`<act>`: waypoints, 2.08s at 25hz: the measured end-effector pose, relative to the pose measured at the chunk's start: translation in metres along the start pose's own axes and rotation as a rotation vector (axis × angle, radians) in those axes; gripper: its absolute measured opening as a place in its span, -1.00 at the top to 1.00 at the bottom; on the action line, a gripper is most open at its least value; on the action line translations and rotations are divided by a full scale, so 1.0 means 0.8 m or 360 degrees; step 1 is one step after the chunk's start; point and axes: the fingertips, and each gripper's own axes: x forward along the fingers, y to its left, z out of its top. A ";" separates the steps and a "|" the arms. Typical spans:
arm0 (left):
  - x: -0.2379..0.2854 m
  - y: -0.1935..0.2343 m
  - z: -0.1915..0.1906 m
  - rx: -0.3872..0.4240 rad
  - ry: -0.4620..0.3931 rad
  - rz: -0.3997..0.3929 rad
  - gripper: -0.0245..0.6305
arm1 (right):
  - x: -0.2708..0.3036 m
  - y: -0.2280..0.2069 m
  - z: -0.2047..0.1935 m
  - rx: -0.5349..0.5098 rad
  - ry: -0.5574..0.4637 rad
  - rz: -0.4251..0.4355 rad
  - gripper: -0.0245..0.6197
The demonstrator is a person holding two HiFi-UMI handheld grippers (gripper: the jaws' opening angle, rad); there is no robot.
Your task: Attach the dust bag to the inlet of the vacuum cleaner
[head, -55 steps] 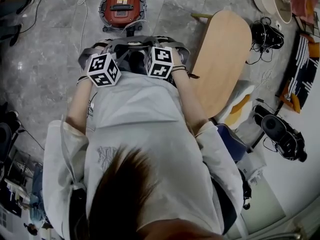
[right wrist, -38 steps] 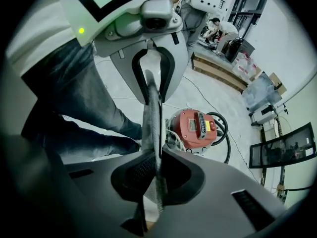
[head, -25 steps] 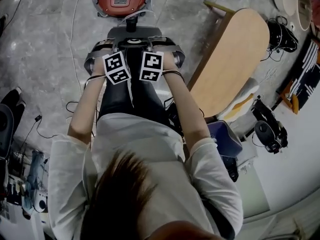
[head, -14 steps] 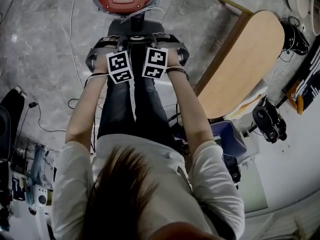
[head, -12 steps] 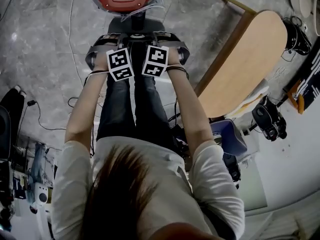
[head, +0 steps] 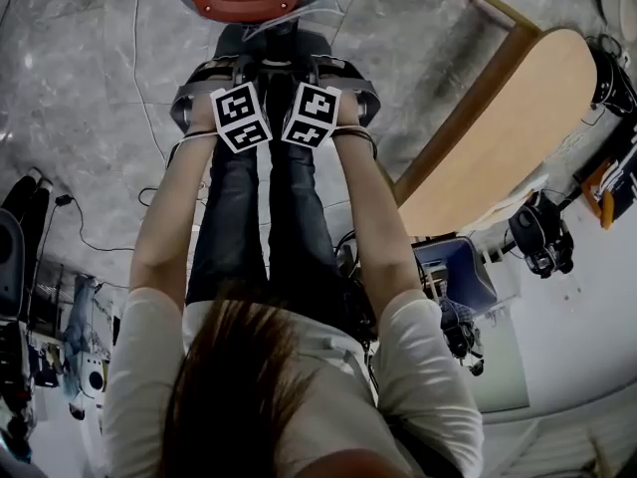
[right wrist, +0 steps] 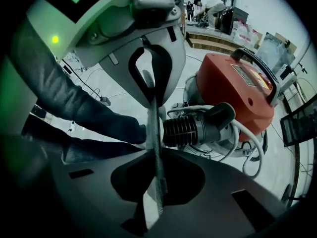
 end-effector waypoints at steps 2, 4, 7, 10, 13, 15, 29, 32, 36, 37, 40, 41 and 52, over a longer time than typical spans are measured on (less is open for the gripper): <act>0.002 0.005 0.002 -0.0003 -0.0017 0.0020 0.80 | 0.002 -0.004 -0.003 0.0014 -0.0013 -0.0021 0.84; 0.002 0.009 0.004 0.0004 -0.0029 0.0034 0.80 | 0.003 -0.009 -0.005 0.0012 -0.0020 -0.0048 0.84; 0.000 0.014 0.008 0.0001 -0.0059 0.0049 0.80 | 0.000 -0.016 -0.005 0.0017 -0.0023 -0.0073 0.84; -0.001 0.015 0.016 -0.0040 -0.0090 0.0051 0.80 | -0.003 -0.018 -0.008 0.0041 -0.0035 -0.0074 0.84; -0.003 0.017 0.020 -0.0093 -0.0097 0.0052 0.80 | -0.005 -0.022 -0.012 0.0046 -0.0041 -0.0072 0.84; -0.003 0.016 0.021 -0.0142 -0.0106 0.0044 0.80 | -0.006 -0.025 -0.013 0.0025 -0.0037 -0.0077 0.84; -0.002 0.015 0.022 -0.0249 -0.0143 0.0057 0.80 | -0.003 -0.043 -0.012 -0.0020 -0.0020 -0.0055 0.81; -0.002 0.020 0.027 -0.0170 -0.0122 0.0045 0.80 | -0.002 -0.030 -0.019 0.0166 -0.0049 -0.0060 0.81; -0.003 0.033 0.029 -0.0120 -0.0117 0.0059 0.77 | -0.002 -0.026 -0.020 0.0338 -0.0082 -0.0067 0.80; -0.004 0.034 0.029 -0.0143 -0.0120 0.0069 0.77 | -0.003 -0.028 -0.020 0.0351 -0.0083 -0.0079 0.80; -0.004 0.029 0.027 -0.0275 -0.0153 0.0104 0.78 | -0.004 -0.040 -0.018 0.0308 -0.0067 -0.0119 0.78; -0.004 0.028 0.025 -0.0330 -0.0172 0.0117 0.78 | -0.004 -0.046 -0.017 0.0264 -0.0058 -0.0123 0.77; -0.004 0.044 0.023 -0.0399 -0.0186 0.0165 0.77 | 0.003 -0.049 -0.012 0.0372 -0.0096 -0.0118 0.74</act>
